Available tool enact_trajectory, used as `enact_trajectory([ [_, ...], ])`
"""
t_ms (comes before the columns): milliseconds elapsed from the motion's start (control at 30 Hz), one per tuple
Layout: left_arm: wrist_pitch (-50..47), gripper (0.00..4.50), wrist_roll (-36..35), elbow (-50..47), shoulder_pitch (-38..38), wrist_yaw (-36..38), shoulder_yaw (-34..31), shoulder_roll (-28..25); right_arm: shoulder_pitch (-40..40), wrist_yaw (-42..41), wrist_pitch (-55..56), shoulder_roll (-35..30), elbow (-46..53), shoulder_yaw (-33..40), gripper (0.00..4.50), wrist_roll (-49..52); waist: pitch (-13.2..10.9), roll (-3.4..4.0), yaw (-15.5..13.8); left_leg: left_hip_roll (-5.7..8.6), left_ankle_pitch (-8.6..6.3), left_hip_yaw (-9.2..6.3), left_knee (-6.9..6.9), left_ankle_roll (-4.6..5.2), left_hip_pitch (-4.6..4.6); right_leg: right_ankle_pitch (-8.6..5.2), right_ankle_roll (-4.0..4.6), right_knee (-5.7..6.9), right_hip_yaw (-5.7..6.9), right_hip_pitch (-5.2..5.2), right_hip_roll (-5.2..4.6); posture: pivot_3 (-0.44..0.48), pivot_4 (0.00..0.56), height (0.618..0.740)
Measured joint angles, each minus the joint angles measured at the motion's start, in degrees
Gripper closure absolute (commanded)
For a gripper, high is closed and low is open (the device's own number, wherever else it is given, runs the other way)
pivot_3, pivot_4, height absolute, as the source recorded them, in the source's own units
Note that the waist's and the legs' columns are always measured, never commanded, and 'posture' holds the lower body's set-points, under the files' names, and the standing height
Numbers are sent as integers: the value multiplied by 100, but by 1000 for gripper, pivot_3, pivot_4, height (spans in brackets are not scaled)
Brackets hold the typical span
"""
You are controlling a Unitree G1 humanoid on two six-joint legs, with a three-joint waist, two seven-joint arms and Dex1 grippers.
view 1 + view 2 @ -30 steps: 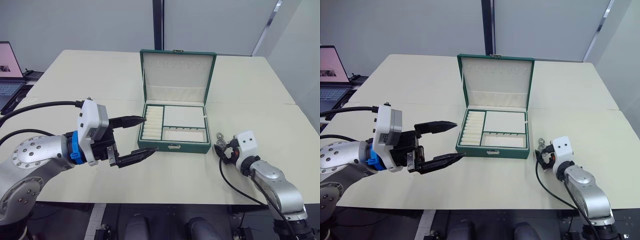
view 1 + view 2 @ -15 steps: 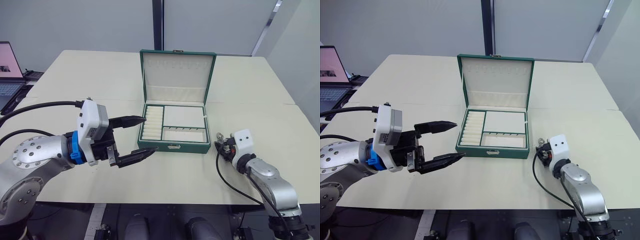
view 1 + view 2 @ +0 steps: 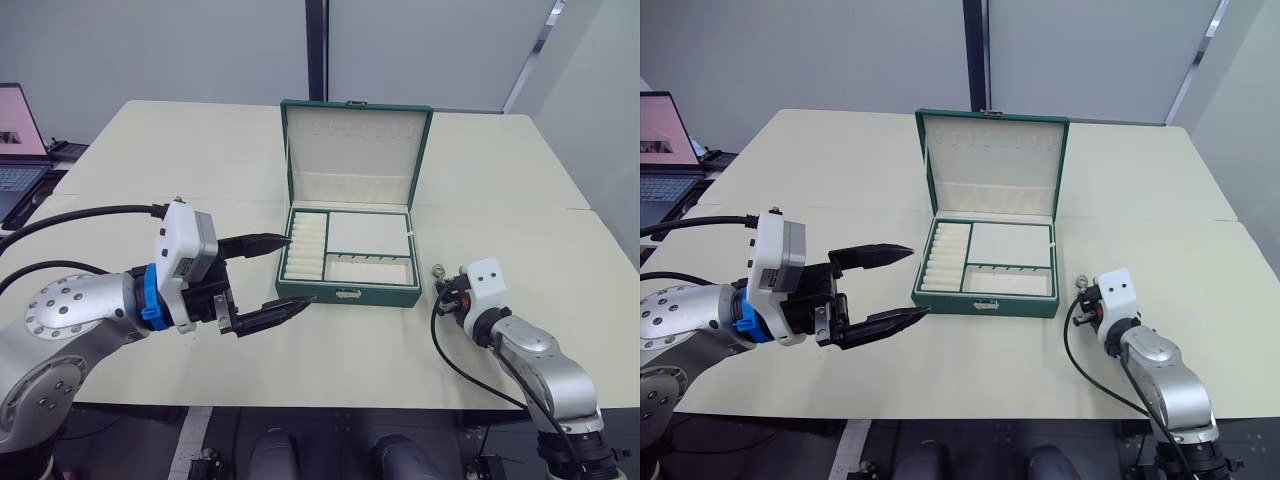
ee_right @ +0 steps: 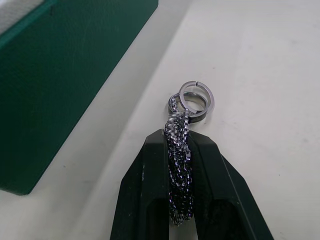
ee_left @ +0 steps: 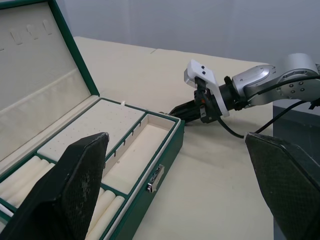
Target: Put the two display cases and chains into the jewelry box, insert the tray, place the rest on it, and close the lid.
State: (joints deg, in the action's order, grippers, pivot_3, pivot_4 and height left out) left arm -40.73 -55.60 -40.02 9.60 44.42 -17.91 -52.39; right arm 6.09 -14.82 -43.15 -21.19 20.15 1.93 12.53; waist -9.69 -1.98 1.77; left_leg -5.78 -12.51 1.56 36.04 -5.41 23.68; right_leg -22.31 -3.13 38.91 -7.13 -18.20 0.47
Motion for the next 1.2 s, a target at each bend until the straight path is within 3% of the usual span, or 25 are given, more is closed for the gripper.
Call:
enact_trajectory([
  [500, 147, 0, 146, 80, -107, 153, 4, 42, 252, 61, -138, 71, -25, 335, 4225, 45, -4, 6, 0, 0, 0, 3, -1, 0, 2, 0, 0, 0, -2, -4, 0, 0, 150, 740],
  [1200, 113, 0, 152, 269, 67, 234, 21, 47, 822, -802, -889, -1067, 992, 872, 4225, 960, -7, 9, 0, 0, 0, 5, -2, 0, 3, 0, 0, -2, -5, -4, 0, 0, 150, 740],
])
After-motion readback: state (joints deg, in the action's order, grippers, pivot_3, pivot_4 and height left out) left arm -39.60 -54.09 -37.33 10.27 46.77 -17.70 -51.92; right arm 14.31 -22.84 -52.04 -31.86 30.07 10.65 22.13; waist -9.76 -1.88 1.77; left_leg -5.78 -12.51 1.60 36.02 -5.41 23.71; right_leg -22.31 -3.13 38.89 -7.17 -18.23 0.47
